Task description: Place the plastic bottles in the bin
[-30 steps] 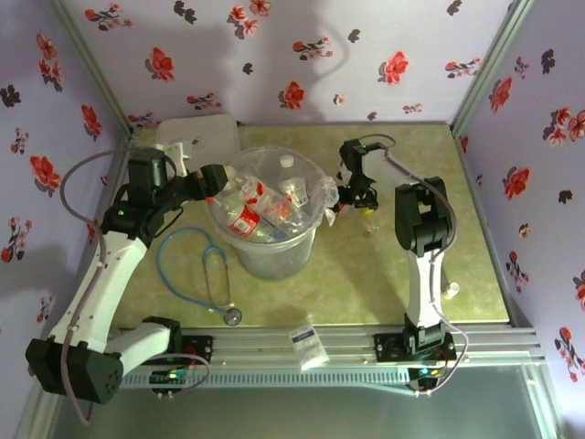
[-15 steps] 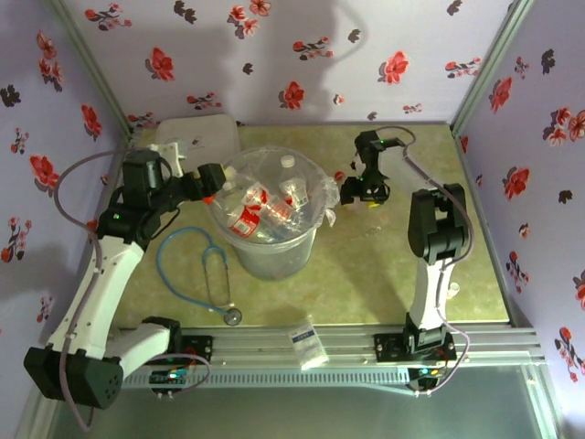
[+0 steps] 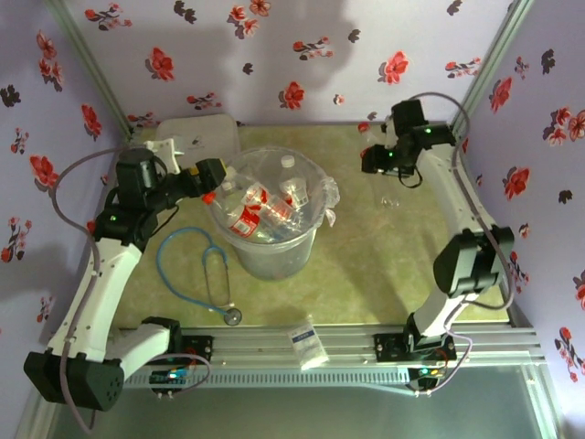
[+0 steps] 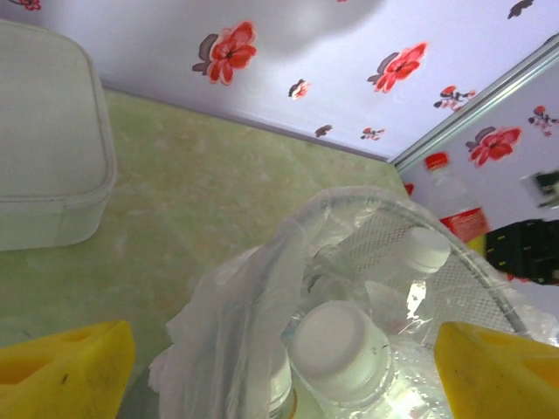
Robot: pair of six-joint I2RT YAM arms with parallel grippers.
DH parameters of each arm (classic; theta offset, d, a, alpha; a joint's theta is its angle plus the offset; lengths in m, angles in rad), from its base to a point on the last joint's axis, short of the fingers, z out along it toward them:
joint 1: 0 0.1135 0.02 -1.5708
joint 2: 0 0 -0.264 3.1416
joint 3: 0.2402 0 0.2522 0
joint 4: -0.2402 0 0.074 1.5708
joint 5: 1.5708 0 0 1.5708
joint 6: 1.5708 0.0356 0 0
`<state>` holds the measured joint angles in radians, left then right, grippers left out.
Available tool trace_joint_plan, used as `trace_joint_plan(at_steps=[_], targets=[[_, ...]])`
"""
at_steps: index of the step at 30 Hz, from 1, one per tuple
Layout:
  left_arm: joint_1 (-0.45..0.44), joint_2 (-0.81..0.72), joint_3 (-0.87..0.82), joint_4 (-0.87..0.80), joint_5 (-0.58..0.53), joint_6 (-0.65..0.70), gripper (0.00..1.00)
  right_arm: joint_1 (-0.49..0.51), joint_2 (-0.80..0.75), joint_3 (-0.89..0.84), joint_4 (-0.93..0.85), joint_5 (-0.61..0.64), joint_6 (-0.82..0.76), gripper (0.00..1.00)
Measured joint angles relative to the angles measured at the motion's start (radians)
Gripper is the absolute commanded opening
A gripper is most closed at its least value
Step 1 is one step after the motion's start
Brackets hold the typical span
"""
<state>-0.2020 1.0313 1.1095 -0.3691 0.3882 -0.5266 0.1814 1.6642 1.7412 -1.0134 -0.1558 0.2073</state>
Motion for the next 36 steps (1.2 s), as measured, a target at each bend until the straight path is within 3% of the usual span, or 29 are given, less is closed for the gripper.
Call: trace_joint_plan(at_steps=[5, 10, 16, 22, 27, 36], targets=[[0.050, -0.034, -0.056, 0.053, 0.057, -0.061, 0.86, 0.001, -0.126, 0.127, 0.024, -0.100, 0.030, 0.59], [0.113, -0.066, -0.092, 0.088, 0.117, -0.119, 0.84, 0.062, -0.142, 0.278, 0.055, -0.206, 0.039, 0.59], [0.142, -0.089, -0.113, 0.084, 0.200, -0.154, 0.83, 0.253, 0.020, 0.534, 0.023, -0.249, 0.018, 0.59], [0.142, -0.156, -0.203, 0.098, 0.225, -0.232, 0.82, 0.403, 0.218, 0.678, -0.088, -0.243, -0.012, 0.59], [0.142, -0.166, -0.215, 0.102, 0.231, -0.260, 0.82, 0.480, 0.310, 0.689, -0.204, -0.204, -0.032, 0.61], [0.141, -0.130, -0.228, 0.146, 0.244, -0.291, 0.82, 0.534, 0.292, 0.583, -0.260, -0.179, -0.028, 0.65]])
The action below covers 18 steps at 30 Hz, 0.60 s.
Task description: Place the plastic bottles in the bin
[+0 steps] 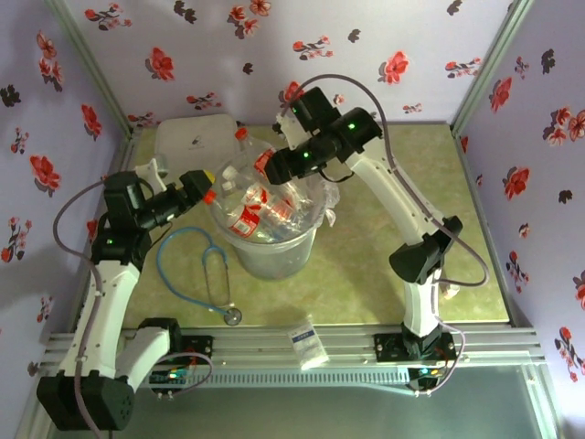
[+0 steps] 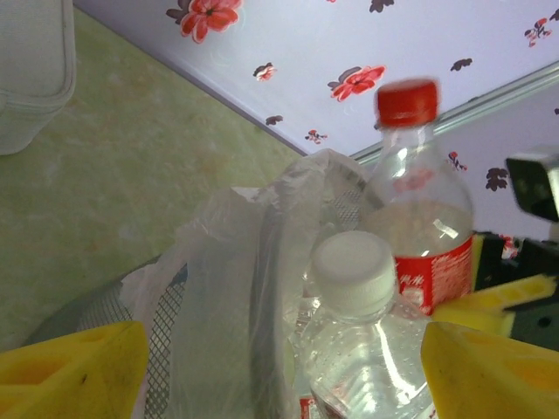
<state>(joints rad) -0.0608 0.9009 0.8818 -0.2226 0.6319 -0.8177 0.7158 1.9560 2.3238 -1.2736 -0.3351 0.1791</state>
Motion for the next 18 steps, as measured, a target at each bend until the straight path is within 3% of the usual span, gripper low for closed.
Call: trace_joint_plan(at_steps=[5, 11, 18], targets=[[0.000, 0.008, -0.020, 0.042, 0.001, -0.019, 0.82, 0.004, -0.030, -0.104, 0.043, 0.011, 0.012, 0.71], [-0.002, 0.023, -0.021, 0.092, 0.001, -0.042, 0.82, 0.005, -0.053, -0.095, 0.023, 0.029, 0.007, 0.91], [-0.013, 0.029, -0.034, 0.117, 0.000, -0.049, 0.82, -0.010, -0.053, 0.045, -0.011, 0.064, -0.008, 0.91]])
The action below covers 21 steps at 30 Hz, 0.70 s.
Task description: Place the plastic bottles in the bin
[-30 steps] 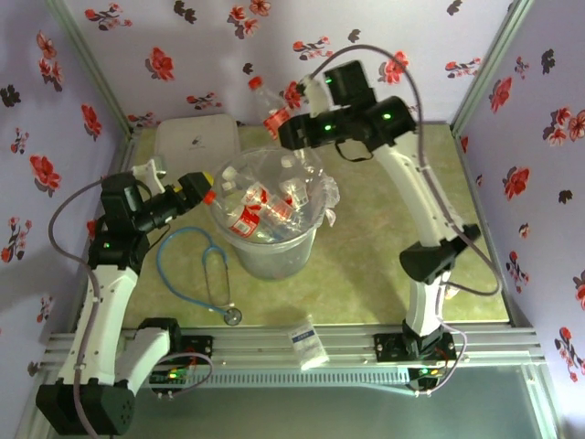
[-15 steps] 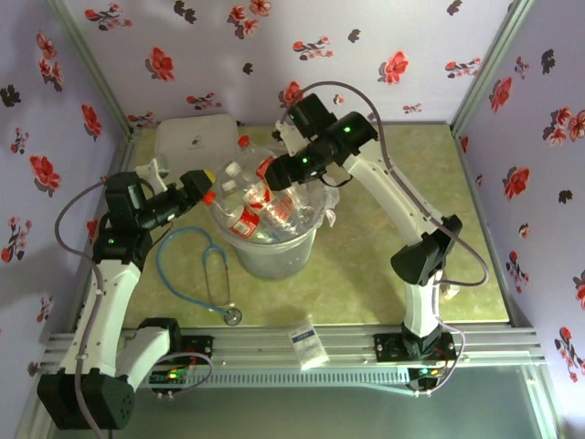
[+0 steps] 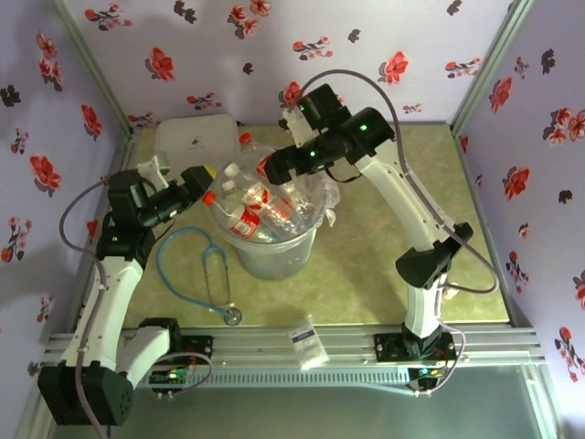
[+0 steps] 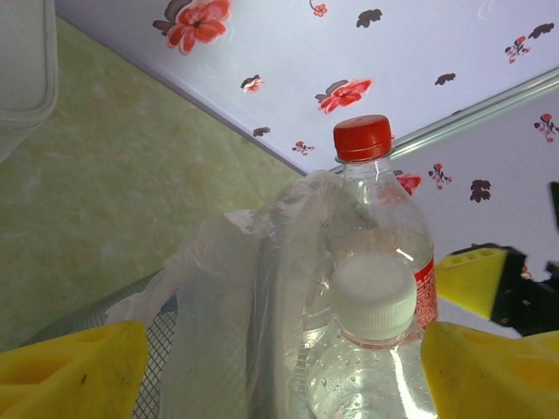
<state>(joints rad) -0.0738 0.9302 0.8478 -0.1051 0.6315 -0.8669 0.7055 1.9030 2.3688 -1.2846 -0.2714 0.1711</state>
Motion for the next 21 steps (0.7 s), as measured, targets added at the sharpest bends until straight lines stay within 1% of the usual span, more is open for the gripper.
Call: trace_joint_plan(at_steps=[3, 6, 8, 12, 16, 21], targets=[[-0.008, 0.000, -0.001, 0.000, -0.002, 0.000, 0.82, -0.009, 0.003, 0.043, 0.000, 0.030, -0.008, 0.82], [-0.024, 0.000, -0.001, 0.000, -0.010, 0.001, 0.82, -0.014, 0.018, 0.061, 0.011, 0.040, -0.010, 0.68], [-0.035, 0.001, -0.001, 0.000, -0.017, 0.001, 0.82, -0.016, 0.036, 0.062, 0.026, 0.036, -0.008, 0.63], [-0.055, 0.008, -0.001, 0.000, -0.029, 0.001, 0.83, -0.016, 0.072, 0.040, 0.051, -0.001, -0.004, 0.61], [-0.066, 0.010, -0.001, 0.000, -0.041, 0.001, 0.83, -0.016, 0.037, -0.131, 0.147, -0.081, -0.004, 0.58], [-0.082, 0.033, -0.001, 0.027, -0.045, 0.000, 0.83, -0.021, -0.047, -0.282, 0.264, -0.118, 0.005, 0.57]])
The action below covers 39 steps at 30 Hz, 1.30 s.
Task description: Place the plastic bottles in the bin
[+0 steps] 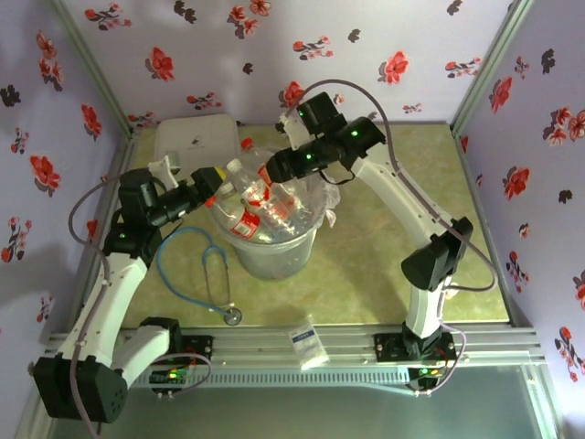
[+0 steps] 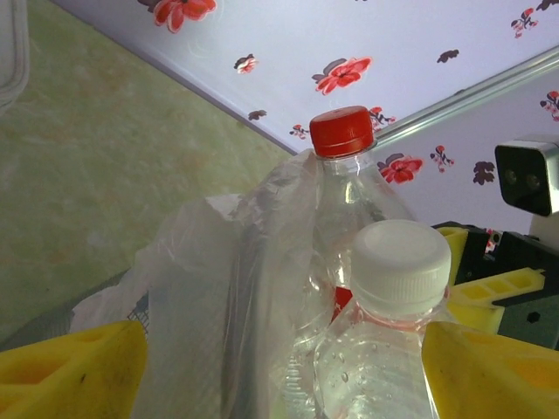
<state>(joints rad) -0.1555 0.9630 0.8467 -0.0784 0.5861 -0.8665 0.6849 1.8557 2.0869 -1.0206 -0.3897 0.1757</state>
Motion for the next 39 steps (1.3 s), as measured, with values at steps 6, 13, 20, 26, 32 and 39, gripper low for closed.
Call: trace_joint_plan(at_steps=[6, 13, 20, 26, 32, 39], targets=[[-0.011, 0.013, 0.000, 0.022, -0.003, 0.000, 0.83, -0.008, -0.040, -0.090, 0.090, -0.019, 0.019, 0.60], [-0.019, 0.015, 0.000, 0.019, -0.020, 0.002, 0.83, -0.018, -0.042, -0.082, 0.084, -0.031, 0.038, 0.77], [-0.030, 0.040, 0.000, 0.027, -0.034, 0.000, 0.83, -0.090, -0.081, -0.061, 0.082, -0.017, 0.069, 0.84], [-0.055, 0.084, 0.008, 0.064, -0.045, 0.000, 0.83, -0.183, -0.195, -0.087, 0.109, 0.032, 0.086, 0.86], [-0.113, 0.166, 0.048, 0.132, -0.083, 0.000, 0.83, -0.270, -0.342, -0.226, 0.141, 0.111, 0.098, 0.86], [-0.169, 0.264, 0.108, 0.158, -0.098, 0.002, 0.84, -0.386, -0.461, -0.431, 0.150, 0.164, 0.121, 0.87]])
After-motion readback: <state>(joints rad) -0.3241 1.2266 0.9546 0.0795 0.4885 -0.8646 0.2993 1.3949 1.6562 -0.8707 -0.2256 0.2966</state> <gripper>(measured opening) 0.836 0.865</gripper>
